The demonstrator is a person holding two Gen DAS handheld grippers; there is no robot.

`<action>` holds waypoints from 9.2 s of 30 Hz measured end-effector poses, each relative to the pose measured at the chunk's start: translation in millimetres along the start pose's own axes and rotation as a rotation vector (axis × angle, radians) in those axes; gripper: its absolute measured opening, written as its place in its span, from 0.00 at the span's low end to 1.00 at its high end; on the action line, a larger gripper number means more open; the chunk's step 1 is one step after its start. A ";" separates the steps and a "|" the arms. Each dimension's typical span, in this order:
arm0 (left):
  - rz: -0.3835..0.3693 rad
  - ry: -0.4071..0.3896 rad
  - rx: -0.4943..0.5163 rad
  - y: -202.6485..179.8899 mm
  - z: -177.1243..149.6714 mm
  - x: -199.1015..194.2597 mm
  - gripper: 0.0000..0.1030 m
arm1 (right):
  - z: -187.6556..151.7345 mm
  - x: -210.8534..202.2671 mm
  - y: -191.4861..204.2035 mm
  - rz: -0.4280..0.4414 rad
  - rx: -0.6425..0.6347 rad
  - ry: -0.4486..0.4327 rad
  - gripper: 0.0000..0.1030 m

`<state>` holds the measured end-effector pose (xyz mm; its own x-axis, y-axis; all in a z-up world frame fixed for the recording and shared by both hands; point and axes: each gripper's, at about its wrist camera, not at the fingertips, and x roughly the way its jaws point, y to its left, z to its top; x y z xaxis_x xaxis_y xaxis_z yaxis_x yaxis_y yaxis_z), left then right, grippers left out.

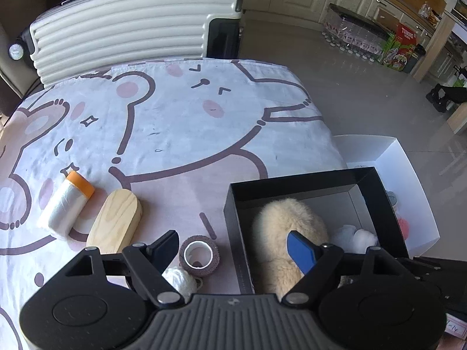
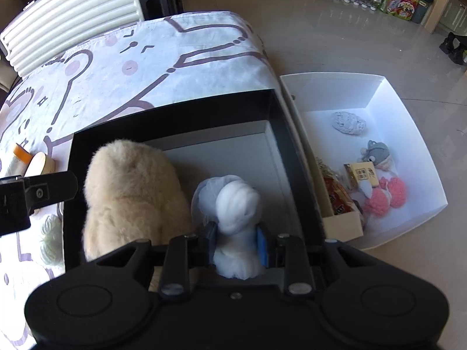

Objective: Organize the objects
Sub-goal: 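Lower the bunny into the black box and open the left tool while the right tool releases the cotton inside, then raise both tools out of the black box, then move the left tool over the wooden oval brush while the right tool moves over the white yarn ball, then close the left tool on the wooden brush while the right tool grips the white yarn ball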

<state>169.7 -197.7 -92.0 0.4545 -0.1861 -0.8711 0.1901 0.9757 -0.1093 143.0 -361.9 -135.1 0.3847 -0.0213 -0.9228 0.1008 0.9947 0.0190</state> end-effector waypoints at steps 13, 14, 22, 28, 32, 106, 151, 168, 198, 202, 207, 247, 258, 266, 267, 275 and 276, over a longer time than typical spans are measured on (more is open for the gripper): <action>-0.022 0.011 0.005 -1.7 -1.6 1.5 0.79 | 1.5 -5.4 14.2 0.060 -0.049 0.071 0.29; -0.025 0.012 0.006 -3.4 -2.0 1.1 0.79 | 0.3 -6.2 12.1 0.066 -0.039 0.077 0.29; -0.048 0.010 0.038 -19.9 -6.0 -3.3 0.79 | -7.2 -17.9 7.8 0.104 -0.037 0.077 0.49; -0.054 0.016 0.037 -25.3 -7.9 -5.6 0.79 | -3.3 -35.2 -5.3 0.107 0.002 0.032 0.49; -0.049 0.015 0.043 -27.2 -9.9 -8.7 0.79 | -3.2 -40.8 -11.7 0.086 0.016 0.015 0.48; 0.111 -0.102 0.068 0.6 -45.9 -77.6 1.00 | -50.1 -137.3 -42.3 -0.156 0.083 -0.295 1.00; 0.276 -0.151 -0.116 165.1 -53.5 -119.4 1.00 | -23.7 -120.1 127.1 0.038 -0.137 -0.306 1.00; 0.291 -0.230 -0.095 167.6 -52.0 -129.2 1.00 | -24.3 -125.5 144.9 0.096 -0.128 -0.318 1.00; 0.180 -0.258 -0.133 186.5 -15.9 -57.5 0.83 | 3.1 -26.4 179.9 0.298 -0.072 0.059 0.80; 0.137 -0.237 -0.127 185.0 -9.8 -46.2 0.74 | 4.2 -13.6 186.2 0.263 -0.096 0.109 0.70; 0.095 -0.195 -0.104 179.1 -4.9 -30.2 0.64 | 3.3 -2.3 194.1 0.234 -0.136 0.153 0.61; -0.013 0.095 -0.022 134.5 3.4 52.1 0.46 | -3.1 11.7 195.8 0.320 -0.377 0.219 0.46; 0.053 0.113 0.041 122.4 -0.5 66.2 0.46 | -14.3 7.8 200.9 0.310 -0.497 0.231 0.48; 0.062 0.098 -0.003 122.0 3.9 69.9 0.47 | -14.5 6.1 195.1 0.333 -0.503 0.236 0.45; 0.059 0.098 -0.015 122.9 4.5 69.6 0.46 | -13.7 5.7 194.4 0.335 -0.499 0.235 0.44; 0.030 0.086 -0.057 128.9 5.8 55.7 0.45 | -6.8 0.2 188.5 0.319 -0.439 0.197 0.42; 0.033 0.079 -0.059 130.0 6.0 51.9 0.45 | -6.1 -1.8 187.5 0.315 -0.431 0.191 0.42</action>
<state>223.2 -81.2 -148.5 0.3888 -0.1464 -0.9096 0.1236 0.9867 -0.1060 155.6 -174.7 -132.2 0.1590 0.2615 -0.9520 -0.3913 0.9020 0.1824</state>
